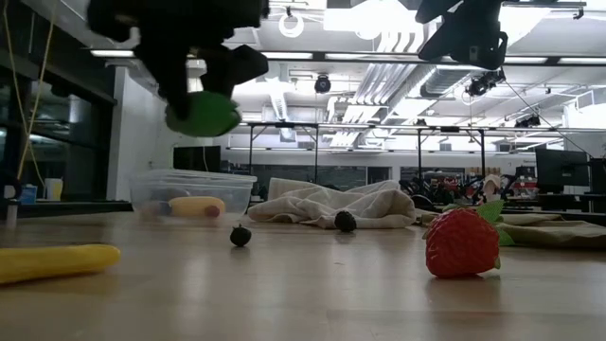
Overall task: Pick and placing Produce into tupperware
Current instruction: Put the green corn into the transparent bin
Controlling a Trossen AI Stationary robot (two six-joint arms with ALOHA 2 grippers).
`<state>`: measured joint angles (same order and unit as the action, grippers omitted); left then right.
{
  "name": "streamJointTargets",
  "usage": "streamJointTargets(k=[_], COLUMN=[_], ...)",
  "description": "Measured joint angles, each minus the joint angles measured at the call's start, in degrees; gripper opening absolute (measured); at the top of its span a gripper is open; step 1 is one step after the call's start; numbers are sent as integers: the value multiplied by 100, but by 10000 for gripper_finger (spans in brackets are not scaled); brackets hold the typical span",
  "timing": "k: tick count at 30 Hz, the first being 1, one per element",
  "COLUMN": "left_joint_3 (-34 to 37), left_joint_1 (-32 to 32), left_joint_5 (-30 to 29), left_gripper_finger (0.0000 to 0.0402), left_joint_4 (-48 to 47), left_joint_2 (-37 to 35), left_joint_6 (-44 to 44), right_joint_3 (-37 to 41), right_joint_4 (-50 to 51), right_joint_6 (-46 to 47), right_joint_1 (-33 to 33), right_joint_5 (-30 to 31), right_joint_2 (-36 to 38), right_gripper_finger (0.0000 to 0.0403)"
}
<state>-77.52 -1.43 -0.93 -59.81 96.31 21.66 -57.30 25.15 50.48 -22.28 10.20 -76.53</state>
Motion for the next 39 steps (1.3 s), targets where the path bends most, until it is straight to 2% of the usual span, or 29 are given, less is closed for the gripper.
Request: streamJointTargets(k=[9, 24, 32, 39], left_joint_3=[-488, -516, -516, -514], left_joint_1=[1062, 2975, 3881, 4210], left_joint_5=[20, 63, 762, 1105], left_gripper_finger=[204, 205, 208, 209], left_joint_4=[-534, -931, -1038, -1064], left_joint_2=[0, -2, -2, -2], left_joint_6=[-117, -819, -1024, -1141], right_joint_3=[0, 0, 0, 0], right_joint_4=[-1, -2, -2, -2], right_joint_6=[-44, -61, -61, -61], right_joint_1=[0, -1, 2, 2], right_joint_5=[-2, -3, 70, 154], right_joint_2=[1, 2, 2, 2], right_gripper_finger=[163, 163, 163, 163])
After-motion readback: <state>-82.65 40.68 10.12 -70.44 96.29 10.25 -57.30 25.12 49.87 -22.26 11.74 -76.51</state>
